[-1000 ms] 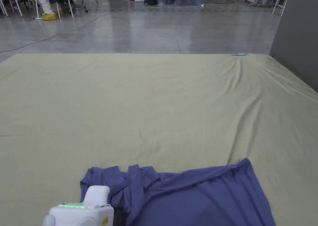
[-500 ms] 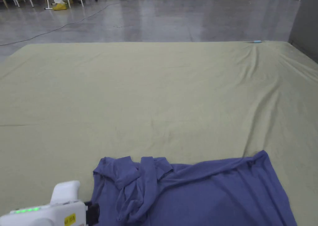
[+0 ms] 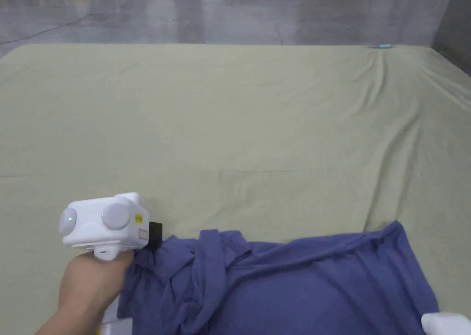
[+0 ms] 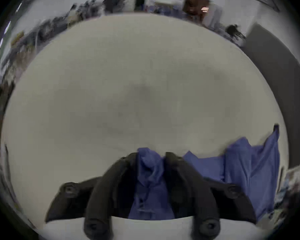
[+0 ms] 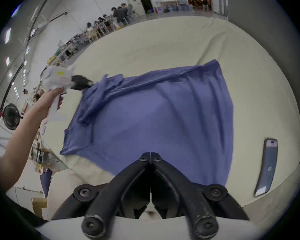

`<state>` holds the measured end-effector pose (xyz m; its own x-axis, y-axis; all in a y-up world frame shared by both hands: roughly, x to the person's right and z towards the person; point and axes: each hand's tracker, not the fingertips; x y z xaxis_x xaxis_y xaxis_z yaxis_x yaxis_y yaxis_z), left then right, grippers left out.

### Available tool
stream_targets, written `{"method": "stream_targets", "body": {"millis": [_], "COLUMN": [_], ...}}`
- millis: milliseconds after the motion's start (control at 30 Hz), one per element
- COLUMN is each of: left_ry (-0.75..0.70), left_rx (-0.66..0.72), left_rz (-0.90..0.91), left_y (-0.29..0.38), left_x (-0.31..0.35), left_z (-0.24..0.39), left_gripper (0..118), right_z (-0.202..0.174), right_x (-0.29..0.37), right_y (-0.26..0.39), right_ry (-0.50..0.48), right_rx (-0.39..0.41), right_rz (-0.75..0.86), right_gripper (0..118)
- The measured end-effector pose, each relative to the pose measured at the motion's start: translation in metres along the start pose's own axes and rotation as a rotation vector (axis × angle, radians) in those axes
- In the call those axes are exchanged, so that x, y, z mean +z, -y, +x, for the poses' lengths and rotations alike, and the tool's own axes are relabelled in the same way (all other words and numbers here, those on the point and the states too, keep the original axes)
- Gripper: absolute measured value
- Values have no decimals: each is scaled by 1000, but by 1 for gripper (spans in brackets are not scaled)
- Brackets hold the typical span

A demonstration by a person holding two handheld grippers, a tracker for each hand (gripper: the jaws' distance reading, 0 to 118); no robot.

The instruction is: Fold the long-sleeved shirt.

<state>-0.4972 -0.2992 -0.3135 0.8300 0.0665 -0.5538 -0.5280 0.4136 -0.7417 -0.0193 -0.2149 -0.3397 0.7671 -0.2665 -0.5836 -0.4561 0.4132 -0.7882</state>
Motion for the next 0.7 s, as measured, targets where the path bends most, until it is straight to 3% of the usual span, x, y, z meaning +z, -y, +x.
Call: {"method": "stream_targets", "body": {"millis": [33,133,200,233,300,333,400,467,500,533,600,667,700], "left_ry": [8,-5,71,91,93,89,82,96,90,84,85,87,87], "left_rx": [-37,-78,-12,12,12,9,7,12,0,-10,-16,-25,-27], "left_rz": [65,69,71,65,39,47,63,60,67,68,61,55,50], "left_y": [4,8,11,13,17,19,2,2,0,-1,-1,-3,-3], "left_x": [12,22,37,46,57,62,60,64,63,63,61,56,56], "left_z": [7,12,11,13,16,18,6,8,7,9,10,9,8], "left_gripper": [6,3,3,3,3,3,3,3,3,3,3,3,3], "right_z": [8,32,51,60,79,85,107,117,122,126,122,122,124], "right_x": [-2,-9,-19,-26,-48,-60,-87,-112,-123,-131,-142,-154,-155], "right_y": [-11,-62,-108,-129,-177,-192,-223,-238,-244,-245,-240,-235,-233], "right_ry": [28,66,90,96,145,149,153,158,171,177,197,272,250], "right_rx": [-12,-20,-44,-87,-163,-222,-345,-399,-437,-463,-458,-442,-457], "right_rz": [-6,3,8,5,-2,-11,-41,-163,-198,-191,-175,-234,-208], "right_gripper": [0,0,0,20,104,118,117,115,109,84,15,5,2]}}
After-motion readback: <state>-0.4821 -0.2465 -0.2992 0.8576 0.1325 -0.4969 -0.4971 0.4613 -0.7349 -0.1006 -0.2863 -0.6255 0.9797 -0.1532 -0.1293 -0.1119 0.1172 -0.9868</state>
